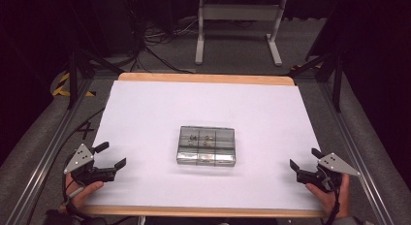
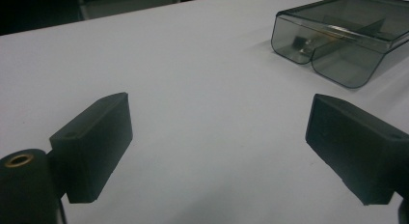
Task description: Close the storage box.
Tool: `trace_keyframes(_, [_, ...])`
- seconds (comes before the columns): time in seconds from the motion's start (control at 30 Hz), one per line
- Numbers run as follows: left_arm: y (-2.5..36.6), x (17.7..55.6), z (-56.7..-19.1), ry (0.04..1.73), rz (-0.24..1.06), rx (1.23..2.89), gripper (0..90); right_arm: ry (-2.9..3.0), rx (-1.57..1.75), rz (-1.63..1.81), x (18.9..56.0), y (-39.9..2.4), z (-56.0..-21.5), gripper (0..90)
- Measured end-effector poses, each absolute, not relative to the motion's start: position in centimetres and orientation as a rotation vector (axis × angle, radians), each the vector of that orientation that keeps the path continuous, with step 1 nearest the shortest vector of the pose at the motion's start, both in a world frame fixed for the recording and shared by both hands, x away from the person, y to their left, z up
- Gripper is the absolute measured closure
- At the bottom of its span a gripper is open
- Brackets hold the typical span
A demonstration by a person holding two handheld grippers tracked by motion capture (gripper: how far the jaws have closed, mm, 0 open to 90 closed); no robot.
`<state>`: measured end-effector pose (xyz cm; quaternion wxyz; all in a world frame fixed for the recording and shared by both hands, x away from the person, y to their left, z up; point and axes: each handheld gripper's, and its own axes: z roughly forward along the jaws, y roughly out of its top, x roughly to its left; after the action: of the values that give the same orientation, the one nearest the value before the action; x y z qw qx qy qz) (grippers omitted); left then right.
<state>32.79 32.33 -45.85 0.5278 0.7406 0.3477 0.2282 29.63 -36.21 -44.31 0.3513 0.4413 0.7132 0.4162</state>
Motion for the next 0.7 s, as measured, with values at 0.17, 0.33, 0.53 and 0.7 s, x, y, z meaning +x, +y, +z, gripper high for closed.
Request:
trace_keyframes(0.17, [32.35,32.68,-45.85,0.825,0.547,1.772,9.7,1.883,1.148,1.067,29.97,-36.16,-44.34,12.0])
trace_keyframes(0.33, [32.28,32.76,-45.89,0.811,0.540,1.775,9.1,1.884,1.137,1.056,29.95,-36.02,-44.37,11.1])
trace_keyframes(0.53, [31.98,32.54,-45.89,0.796,0.571,1.793,9.6,1.894,1.133,1.043,30.00,-35.89,-44.40,12.3])
trace_keyframes(0.7, [31.96,32.61,-45.84,0.797,0.565,1.812,9.3,1.896,1.134,1.043,30.01,-35.90,-44.40,10.4])
